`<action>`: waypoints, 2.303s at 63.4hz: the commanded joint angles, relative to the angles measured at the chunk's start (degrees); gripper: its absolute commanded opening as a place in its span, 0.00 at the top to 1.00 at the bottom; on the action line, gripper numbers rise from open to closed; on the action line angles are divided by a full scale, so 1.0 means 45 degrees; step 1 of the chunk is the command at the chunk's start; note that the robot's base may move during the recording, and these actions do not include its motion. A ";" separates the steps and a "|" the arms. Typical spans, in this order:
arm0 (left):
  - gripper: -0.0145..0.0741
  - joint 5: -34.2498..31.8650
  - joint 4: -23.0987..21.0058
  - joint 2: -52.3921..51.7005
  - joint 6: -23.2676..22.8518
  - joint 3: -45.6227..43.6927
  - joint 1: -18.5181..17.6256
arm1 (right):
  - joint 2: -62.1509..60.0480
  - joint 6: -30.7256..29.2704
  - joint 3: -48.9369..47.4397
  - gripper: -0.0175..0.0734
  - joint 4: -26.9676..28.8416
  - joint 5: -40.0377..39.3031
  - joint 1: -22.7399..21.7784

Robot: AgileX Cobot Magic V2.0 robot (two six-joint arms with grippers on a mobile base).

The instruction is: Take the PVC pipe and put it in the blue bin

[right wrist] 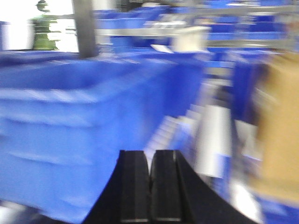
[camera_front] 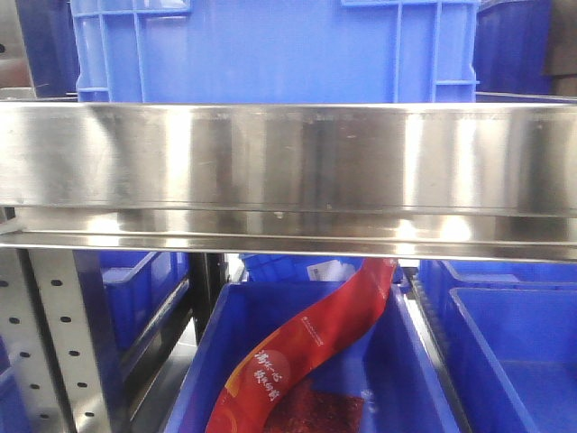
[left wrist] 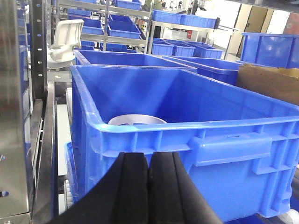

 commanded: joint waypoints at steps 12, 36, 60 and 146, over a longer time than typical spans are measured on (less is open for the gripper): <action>0.96 -0.0223 -0.0062 -0.0076 0.0012 -0.0024 -0.0073 | -0.3647 -0.0055 0.3596 0.99 -0.0009 -0.0664 -0.2068; 0.96 -0.0259 -0.0062 -0.0078 0.0012 -0.0024 -0.0073 | -0.6258 -0.0055 0.5588 0.99 -0.0035 -0.0520 -0.2068; 0.96 -0.0259 -0.0062 -0.0078 0.0012 -0.0024 -0.0073 | -0.6258 -0.0055 0.5588 0.99 -0.0035 -0.0719 -0.2068; 0.91 -0.0551 0.2671 -0.8670 -0.0857 0.8539 0.4942 | -0.6258 -0.0055 0.5588 0.99 -0.0035 -0.0719 -0.2068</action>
